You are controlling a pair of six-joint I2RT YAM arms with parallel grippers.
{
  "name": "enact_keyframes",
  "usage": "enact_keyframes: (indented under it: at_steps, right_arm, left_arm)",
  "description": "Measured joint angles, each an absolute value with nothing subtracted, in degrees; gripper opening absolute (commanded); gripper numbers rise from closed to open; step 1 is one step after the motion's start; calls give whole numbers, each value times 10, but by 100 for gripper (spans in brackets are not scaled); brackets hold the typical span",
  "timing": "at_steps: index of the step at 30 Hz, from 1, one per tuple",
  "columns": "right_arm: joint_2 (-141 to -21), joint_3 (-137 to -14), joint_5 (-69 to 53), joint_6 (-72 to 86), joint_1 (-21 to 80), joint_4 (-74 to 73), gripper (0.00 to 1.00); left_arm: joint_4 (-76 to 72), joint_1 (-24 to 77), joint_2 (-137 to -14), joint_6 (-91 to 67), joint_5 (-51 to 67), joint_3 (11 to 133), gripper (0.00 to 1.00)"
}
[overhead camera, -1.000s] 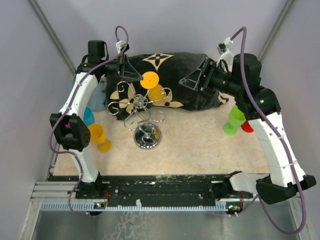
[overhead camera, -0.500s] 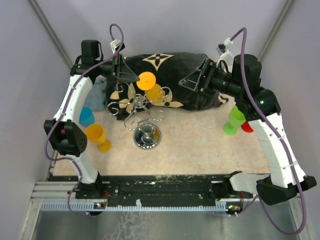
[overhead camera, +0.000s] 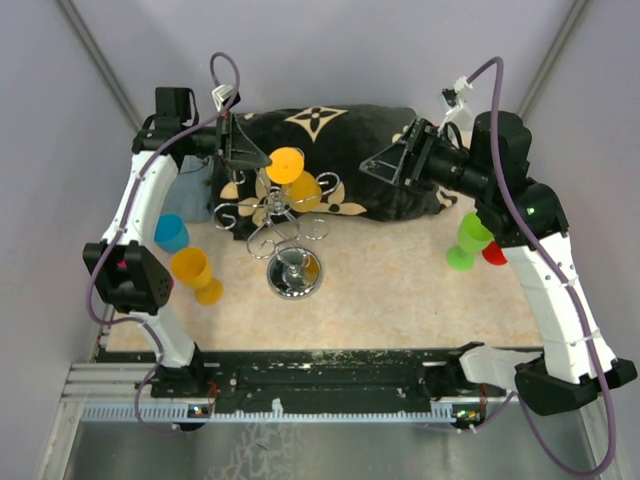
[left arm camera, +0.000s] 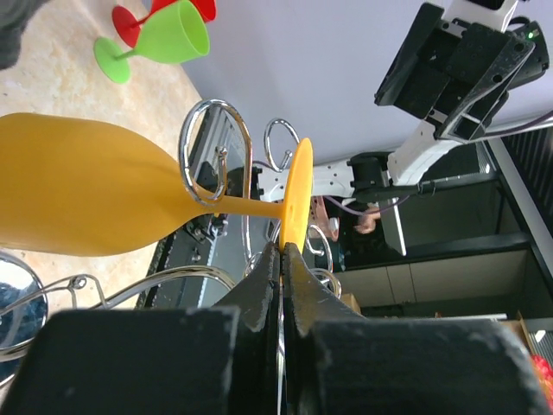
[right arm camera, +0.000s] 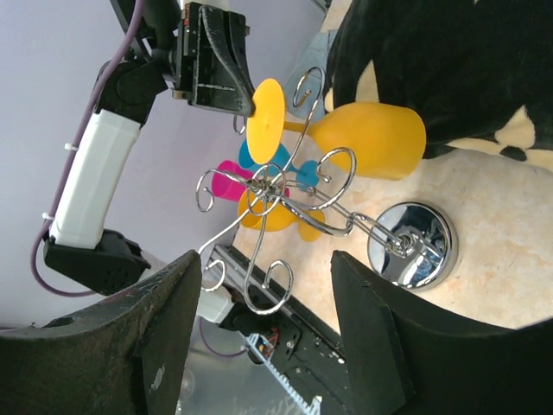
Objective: Take the wine glass off the wine glass rack
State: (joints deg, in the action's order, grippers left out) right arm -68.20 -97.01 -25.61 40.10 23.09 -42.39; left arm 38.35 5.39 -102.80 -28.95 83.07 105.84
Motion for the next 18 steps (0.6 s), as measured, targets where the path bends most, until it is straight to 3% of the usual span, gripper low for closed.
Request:
enact_keyframes:
  at_steps: [18]
  right_arm:
    - [-682,-970,-262,402,231,-424,62]
  left_arm:
    - [399,-8,-1038,-287,831,1121,0]
